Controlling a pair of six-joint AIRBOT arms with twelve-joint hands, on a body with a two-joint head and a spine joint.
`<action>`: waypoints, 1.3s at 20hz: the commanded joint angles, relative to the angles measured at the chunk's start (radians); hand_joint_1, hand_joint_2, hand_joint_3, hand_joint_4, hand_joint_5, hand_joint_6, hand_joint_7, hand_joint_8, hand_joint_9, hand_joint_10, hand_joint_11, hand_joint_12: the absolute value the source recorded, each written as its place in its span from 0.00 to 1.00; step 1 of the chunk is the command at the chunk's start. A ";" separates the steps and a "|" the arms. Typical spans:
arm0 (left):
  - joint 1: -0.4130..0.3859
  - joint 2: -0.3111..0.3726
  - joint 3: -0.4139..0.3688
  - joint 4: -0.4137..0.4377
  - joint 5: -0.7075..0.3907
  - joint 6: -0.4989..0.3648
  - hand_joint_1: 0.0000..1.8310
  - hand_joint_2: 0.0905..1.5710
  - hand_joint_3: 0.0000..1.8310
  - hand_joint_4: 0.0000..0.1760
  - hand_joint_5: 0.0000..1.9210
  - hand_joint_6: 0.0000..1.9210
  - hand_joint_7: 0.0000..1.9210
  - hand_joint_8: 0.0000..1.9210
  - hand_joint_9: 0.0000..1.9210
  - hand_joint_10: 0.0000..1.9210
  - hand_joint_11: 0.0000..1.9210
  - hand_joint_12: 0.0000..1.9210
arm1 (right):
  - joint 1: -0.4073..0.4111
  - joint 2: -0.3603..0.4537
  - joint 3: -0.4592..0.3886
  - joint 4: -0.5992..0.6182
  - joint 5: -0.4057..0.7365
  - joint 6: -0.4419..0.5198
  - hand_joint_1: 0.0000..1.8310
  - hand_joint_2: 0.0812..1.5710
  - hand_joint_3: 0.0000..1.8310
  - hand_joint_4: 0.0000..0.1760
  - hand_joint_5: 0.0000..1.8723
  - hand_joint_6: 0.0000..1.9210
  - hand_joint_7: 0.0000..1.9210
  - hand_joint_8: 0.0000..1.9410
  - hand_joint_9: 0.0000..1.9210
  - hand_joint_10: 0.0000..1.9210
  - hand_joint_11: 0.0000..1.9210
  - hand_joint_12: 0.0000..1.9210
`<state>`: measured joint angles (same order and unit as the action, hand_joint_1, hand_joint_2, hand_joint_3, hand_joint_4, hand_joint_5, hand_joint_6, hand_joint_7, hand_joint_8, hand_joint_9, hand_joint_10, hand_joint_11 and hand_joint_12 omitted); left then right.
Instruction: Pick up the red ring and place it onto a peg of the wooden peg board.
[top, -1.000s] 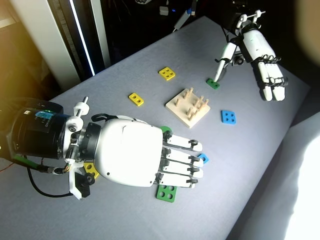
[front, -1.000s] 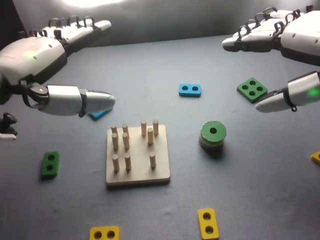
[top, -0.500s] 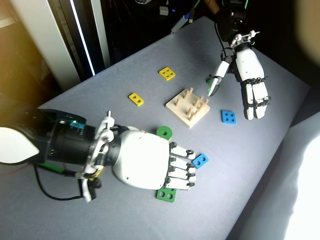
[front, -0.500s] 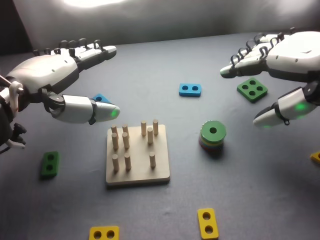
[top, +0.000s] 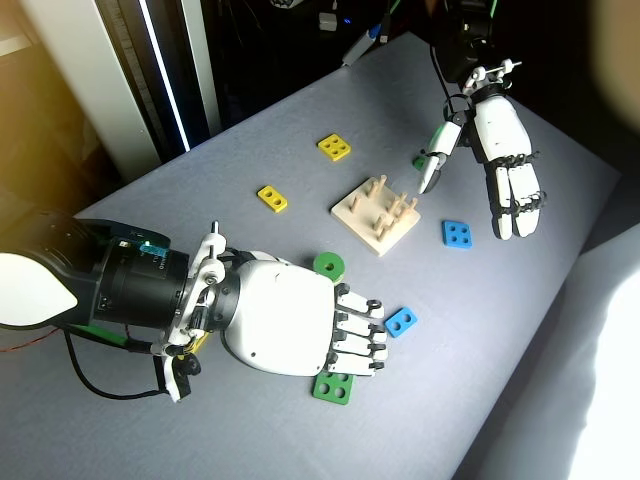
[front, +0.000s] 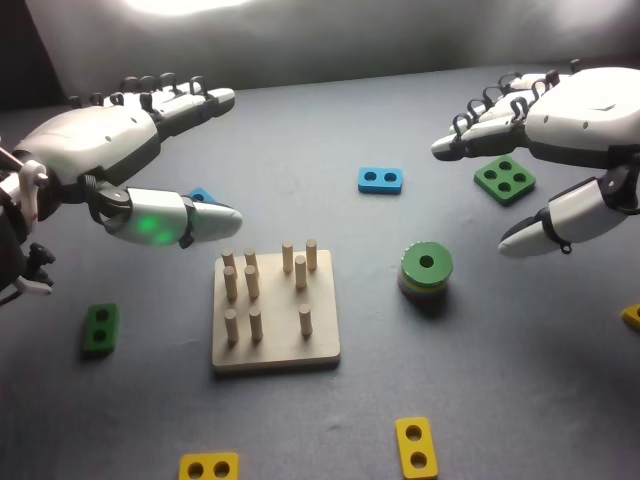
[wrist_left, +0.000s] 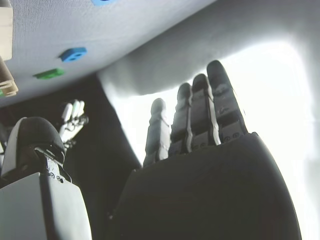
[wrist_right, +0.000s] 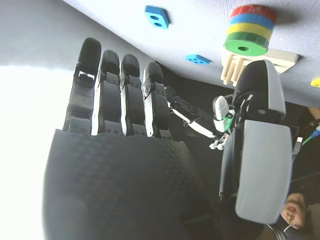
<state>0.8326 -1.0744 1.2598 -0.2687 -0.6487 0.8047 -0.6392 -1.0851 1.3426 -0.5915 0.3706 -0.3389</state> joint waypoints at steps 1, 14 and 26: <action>-0.013 0.009 -0.002 0.000 -0.125 -0.005 0.25 0.61 0.00 0.81 0.05 0.00 0.03 0.00 0.03 0.00 0.00 0.17 | 0.016 -0.001 0.000 0.024 0.100 0.009 0.39 0.60 0.00 0.44 0.15 0.00 0.13 0.00 0.09 0.04 0.00 0.47; -0.013 0.011 -0.004 -0.003 -0.132 -0.005 0.26 0.61 0.00 0.81 0.04 0.00 0.03 0.00 0.02 0.00 0.00 0.14 | 0.014 -0.001 -0.001 -0.017 0.115 0.060 0.41 0.59 0.00 0.39 0.16 0.00 0.14 0.01 0.10 0.03 0.00 0.46; -0.013 0.013 -0.003 -0.001 -0.132 -0.005 0.25 0.62 0.00 0.90 0.04 0.00 0.02 0.00 0.01 0.00 0.00 0.14 | -0.005 -0.009 -0.012 -0.114 0.134 0.165 0.42 0.59 0.00 0.18 0.23 0.00 0.19 0.00 0.04 0.34 0.00 0.70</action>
<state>0.8330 -1.0679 1.2556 -0.2722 -0.6655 0.8040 -0.6476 -1.0916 1.3323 -0.7326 0.4213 -0.1776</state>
